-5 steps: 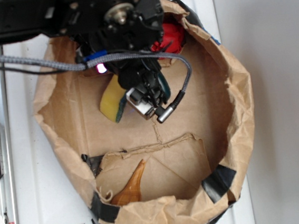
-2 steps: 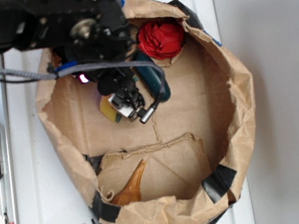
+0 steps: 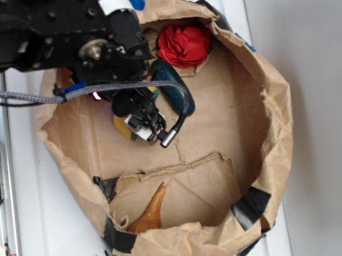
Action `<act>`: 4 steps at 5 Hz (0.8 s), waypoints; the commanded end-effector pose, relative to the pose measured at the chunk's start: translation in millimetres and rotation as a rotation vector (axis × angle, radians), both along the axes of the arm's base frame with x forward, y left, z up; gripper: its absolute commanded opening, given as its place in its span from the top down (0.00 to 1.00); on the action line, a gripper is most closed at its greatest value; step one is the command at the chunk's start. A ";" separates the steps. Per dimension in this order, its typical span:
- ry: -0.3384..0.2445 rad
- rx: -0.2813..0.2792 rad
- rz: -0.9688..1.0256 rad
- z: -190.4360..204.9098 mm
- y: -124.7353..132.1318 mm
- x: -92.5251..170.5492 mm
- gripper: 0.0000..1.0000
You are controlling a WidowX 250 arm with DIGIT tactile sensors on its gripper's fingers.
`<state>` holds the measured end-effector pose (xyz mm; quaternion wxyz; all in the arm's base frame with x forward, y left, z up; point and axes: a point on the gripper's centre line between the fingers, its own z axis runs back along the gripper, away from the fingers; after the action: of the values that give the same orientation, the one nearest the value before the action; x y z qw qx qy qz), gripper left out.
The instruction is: Grab the green sponge.
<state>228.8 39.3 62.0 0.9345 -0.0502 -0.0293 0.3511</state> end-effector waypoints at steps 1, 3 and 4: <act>-0.042 0.011 0.006 8.2 4.2 2.9 0.00; -0.035 -0.060 0.042 10.4 -7.1 12.0 0.00; -0.041 -0.056 0.057 14.1 -9.3 14.2 0.00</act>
<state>235.5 27.0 67.2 0.9212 -0.0795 -0.0165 0.3806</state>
